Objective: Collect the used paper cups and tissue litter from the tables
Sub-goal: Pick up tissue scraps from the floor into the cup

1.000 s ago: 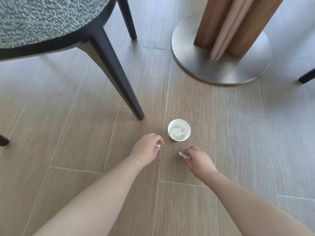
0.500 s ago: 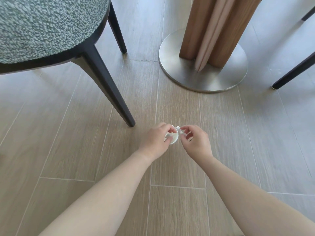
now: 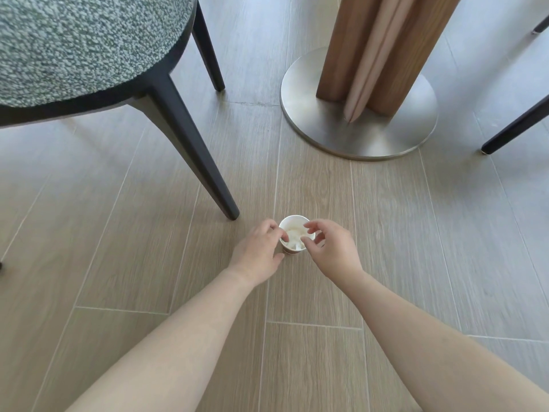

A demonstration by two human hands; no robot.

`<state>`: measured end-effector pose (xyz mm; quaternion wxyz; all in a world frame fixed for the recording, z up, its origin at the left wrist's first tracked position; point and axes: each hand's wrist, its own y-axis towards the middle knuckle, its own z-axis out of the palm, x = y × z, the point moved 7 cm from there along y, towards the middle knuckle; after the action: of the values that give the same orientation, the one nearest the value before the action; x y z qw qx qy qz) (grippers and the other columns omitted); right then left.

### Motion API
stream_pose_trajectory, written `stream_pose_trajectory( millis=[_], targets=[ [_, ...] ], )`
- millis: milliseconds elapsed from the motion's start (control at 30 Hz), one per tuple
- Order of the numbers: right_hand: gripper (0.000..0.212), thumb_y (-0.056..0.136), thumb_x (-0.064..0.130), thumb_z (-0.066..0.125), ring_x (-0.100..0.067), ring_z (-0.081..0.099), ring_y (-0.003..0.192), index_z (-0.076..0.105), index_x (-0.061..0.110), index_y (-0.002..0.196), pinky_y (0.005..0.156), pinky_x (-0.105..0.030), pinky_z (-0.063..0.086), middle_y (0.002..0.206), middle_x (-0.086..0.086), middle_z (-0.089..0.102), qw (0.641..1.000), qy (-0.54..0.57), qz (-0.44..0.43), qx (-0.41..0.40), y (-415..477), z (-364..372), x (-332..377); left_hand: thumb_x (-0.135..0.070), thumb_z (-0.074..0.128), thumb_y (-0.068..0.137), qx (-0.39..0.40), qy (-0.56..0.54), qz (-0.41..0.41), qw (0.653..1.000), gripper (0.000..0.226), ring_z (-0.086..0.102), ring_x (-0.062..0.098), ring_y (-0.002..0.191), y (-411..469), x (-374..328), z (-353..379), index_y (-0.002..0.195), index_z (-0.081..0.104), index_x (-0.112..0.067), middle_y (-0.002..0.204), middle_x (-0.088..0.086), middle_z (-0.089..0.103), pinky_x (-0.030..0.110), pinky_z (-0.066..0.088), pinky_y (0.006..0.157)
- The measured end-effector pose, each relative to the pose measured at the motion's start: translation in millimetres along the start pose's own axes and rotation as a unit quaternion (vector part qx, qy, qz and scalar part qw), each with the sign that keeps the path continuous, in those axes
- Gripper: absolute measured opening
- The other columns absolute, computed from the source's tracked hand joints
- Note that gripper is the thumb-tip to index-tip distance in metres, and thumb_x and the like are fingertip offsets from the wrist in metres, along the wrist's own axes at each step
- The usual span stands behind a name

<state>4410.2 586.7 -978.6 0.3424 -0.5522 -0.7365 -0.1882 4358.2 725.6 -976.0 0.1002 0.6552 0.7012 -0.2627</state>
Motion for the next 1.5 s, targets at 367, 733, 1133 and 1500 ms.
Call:
stream_pose_trajectory(
  millis=[367, 733, 1133, 1500],
  targets=[
    [0.024, 0.086, 0.027, 0.055, -0.016, 0.059, 0.091, 0.060, 0.022, 0.109, 0.062, -0.027, 0.043, 0.112, 0.009, 0.055, 0.971, -0.201, -0.085, 0.094, -10, 11, -1, -0.021, 0.056, 0.089, 0.015, 0.053, -0.003, 0.998, 0.023, 0.043, 0.015, 0.114, 8, 6, 6, 0.111, 0.056, -0.029, 0.122, -0.006, 0.041, 0.032, 0.046, 0.081],
    [0.020, 0.092, 0.029, 0.052, -0.020, 0.057, 0.086, 0.062, 0.014, 0.100, 0.059, -0.031, 0.043, 0.103, 0.002, 0.058, 0.978, -0.179, -0.076, 0.072, -1, -2, 16, -0.020, 0.056, 0.089, 0.001, -0.003, 0.015, 1.000, 0.008, 0.050, 0.015, 0.107, 30, -16, -24, 0.094, 0.060, -0.024, 0.122, -0.007, 0.045, 0.028, 0.038, 0.070],
    [0.014, 0.087, 0.026, 0.060, -0.022, 0.060, 0.082, 0.067, 0.016, 0.093, 0.061, -0.034, 0.048, 0.100, 0.002, 0.061, 0.986, -0.103, -0.108, 0.080, -36, -176, 194, -0.031, 0.069, 0.080, 0.058, -0.058, 0.037, 0.996, 0.062, 0.047, 0.015, 0.122, -38, -123, -221, 0.134, 0.038, -0.024, 0.138, -0.004, 0.043, 0.031, 0.040, 0.100],
    [0.006, 0.080, 0.016, 0.068, -0.014, 0.055, 0.071, 0.066, 0.014, 0.085, 0.060, -0.017, 0.035, 0.092, -0.003, 0.061, 0.991, -0.032, -0.132, -0.002, -69, -428, 404, -0.035, 0.072, 0.075, -0.002, -0.089, 0.049, 0.995, 0.071, 0.045, 0.014, 0.123, -99, -317, -485, 0.135, 0.038, -0.021, 0.136, -0.003, 0.044, 0.026, 0.037, 0.097]
  ],
)
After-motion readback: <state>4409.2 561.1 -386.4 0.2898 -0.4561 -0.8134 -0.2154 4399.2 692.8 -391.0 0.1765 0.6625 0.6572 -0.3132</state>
